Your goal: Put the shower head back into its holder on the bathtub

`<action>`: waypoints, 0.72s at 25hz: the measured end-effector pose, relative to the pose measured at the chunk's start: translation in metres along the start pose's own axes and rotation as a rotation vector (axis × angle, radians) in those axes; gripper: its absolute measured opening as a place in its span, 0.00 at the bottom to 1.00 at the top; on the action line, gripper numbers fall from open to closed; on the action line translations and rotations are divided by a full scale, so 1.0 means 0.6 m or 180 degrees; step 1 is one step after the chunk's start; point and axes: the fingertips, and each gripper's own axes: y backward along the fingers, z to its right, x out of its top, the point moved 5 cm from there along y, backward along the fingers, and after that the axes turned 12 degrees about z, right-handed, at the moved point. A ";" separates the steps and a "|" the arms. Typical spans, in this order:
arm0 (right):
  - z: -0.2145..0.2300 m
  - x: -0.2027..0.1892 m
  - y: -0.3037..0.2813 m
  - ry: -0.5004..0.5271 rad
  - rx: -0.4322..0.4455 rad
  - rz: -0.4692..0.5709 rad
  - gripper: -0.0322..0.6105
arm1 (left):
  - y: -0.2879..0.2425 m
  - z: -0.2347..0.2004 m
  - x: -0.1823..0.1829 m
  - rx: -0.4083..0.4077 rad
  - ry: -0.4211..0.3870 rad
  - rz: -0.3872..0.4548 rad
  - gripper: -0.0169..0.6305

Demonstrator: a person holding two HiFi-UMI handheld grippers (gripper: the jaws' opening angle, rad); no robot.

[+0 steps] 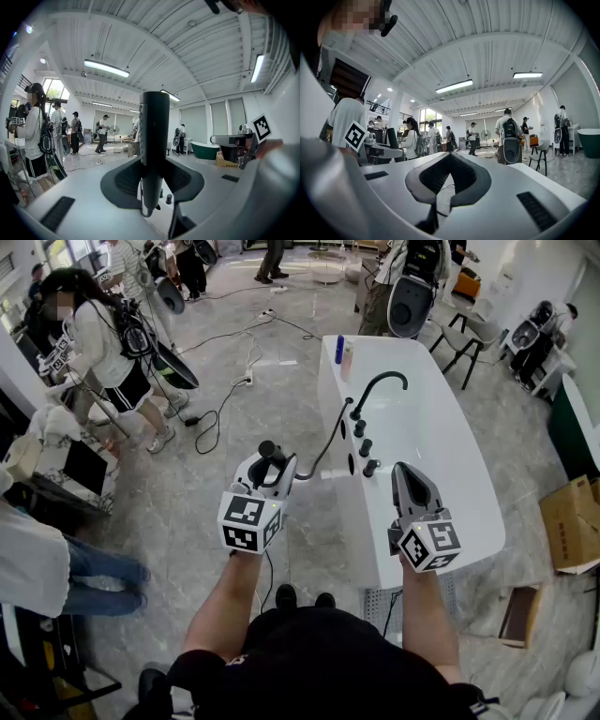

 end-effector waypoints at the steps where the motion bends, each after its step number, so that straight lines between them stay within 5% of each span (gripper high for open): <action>1: 0.001 -0.001 -0.001 0.0002 -0.0007 0.0008 0.06 | 0.000 0.000 -0.001 -0.0009 -0.0004 0.0008 0.24; 18: -0.049 -0.021 -0.059 -0.0002 -0.0095 -0.0003 0.07 | 0.011 -0.104 -0.007 0.0008 -0.0022 0.0060 0.24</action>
